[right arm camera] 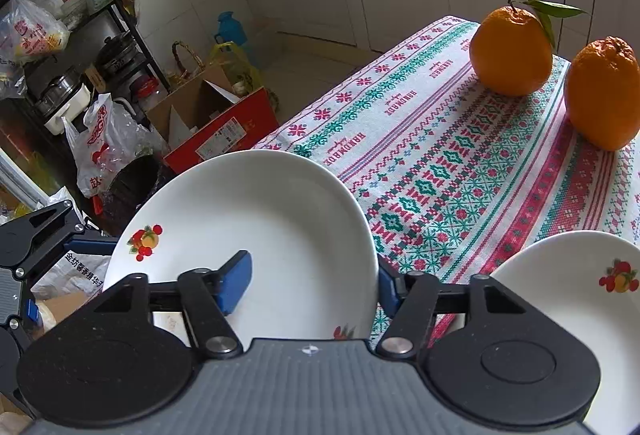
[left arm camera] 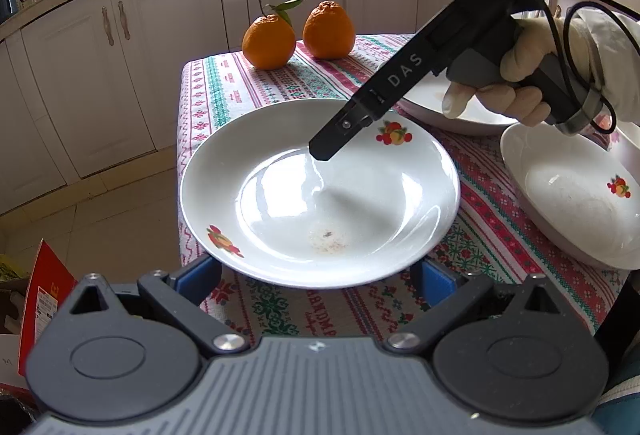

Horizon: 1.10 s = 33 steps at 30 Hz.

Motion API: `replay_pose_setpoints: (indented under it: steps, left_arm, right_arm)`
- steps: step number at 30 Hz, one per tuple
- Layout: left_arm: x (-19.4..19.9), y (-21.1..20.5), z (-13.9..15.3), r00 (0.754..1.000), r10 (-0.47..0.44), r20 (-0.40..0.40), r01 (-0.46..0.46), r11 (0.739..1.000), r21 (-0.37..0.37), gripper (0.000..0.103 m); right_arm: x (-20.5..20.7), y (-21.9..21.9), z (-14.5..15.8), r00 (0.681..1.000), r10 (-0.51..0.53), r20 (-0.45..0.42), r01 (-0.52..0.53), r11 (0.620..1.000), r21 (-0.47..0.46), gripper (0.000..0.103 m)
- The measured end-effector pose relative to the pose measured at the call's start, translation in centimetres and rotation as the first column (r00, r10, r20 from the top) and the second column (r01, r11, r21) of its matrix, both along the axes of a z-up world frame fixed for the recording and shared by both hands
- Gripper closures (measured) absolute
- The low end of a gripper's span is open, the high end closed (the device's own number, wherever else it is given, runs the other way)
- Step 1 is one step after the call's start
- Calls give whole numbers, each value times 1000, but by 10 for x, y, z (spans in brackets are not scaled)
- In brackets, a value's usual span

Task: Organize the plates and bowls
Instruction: 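Lift the held plate with the right gripper and carry it toward another plate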

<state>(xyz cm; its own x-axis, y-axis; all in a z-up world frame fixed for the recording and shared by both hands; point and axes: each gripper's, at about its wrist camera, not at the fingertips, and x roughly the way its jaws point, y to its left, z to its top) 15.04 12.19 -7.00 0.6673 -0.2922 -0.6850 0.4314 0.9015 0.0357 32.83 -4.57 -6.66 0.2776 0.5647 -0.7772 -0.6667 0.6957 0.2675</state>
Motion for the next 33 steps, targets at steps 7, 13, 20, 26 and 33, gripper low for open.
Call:
replay_pose_setpoints:
  steps: [7,13,20,26,33]
  left_arm:
    - [-17,0,11,999,24,47,-24,1000,9,1]
    - [-39,-3,23,997,13,79,-12,1000,-14,1]
    - [-62,-22,30,996,-71,48,74,995,-61,1]
    - [-83,-55,27,984,-170,58,173,983,-54,1]
    - [-95,-93,13,963,-264,61,266,964,-22,1]
  right_arm:
    - [-16,-9,21,998,-8,57,8,1000,2,14]
    - [-49,-39,53,993,-40,110,37,999,31,8]
    - [-103,-85,77,979,-117,166,110,993,53,2]
    - [-152,-124,74,967,-182,180,181,983,23,2]
    - [-182,-165,53,957,-257,136,261,965,-10,2]
